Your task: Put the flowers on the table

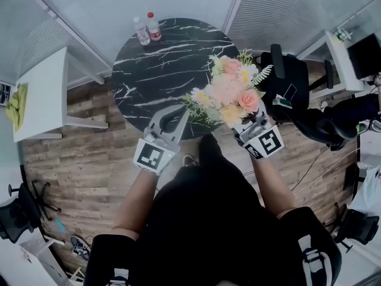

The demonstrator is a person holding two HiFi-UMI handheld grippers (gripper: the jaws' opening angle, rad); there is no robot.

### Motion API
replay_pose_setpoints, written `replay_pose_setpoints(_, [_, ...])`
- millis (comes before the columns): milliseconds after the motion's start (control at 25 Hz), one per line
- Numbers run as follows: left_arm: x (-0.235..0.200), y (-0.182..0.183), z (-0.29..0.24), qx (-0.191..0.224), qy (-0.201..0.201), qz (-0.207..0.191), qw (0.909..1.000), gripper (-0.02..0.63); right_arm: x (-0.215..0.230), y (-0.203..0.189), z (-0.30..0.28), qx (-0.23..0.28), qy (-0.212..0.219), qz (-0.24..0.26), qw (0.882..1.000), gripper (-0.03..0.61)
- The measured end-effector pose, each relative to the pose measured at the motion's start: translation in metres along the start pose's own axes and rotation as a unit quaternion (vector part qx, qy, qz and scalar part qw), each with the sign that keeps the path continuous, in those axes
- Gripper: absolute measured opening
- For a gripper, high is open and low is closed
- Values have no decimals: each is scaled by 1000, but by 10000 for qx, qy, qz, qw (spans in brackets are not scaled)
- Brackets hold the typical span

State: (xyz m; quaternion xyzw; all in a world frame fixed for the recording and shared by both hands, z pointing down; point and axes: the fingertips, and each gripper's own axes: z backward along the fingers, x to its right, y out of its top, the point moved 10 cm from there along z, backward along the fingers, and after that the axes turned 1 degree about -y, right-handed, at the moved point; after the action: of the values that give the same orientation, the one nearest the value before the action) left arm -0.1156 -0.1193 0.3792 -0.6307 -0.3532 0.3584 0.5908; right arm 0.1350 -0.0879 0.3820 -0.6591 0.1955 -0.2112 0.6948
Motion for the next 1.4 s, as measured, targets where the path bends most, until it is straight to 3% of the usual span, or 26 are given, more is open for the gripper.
replay_pose_setpoints(360, [-32,-3,-40,-58,273,27,9996,11,46,-14,-44,-2,268,-145,9995,331])
replay_pose_setpoints(720, [-83,-8,-109,-207,543,102,9983,11,125,-28,-110,-72,513,-278,9983,331])
replay_pose_setpoints(880, [-96,-13,-135,-137,837,-52,9964,10,154,-40,-130,-72,654,-301,9974,331])
replay_pose_setpoints(1040, [-106,-23,-155,3,1164,92,9932,9,179,-62,-148,-128,680,-179,9974,331])
replay_pose_setpoints(1400, [-138,-63,-187,-178,1715,215,9848,10,223,-110,-181,-226,627,-308,9973,331])
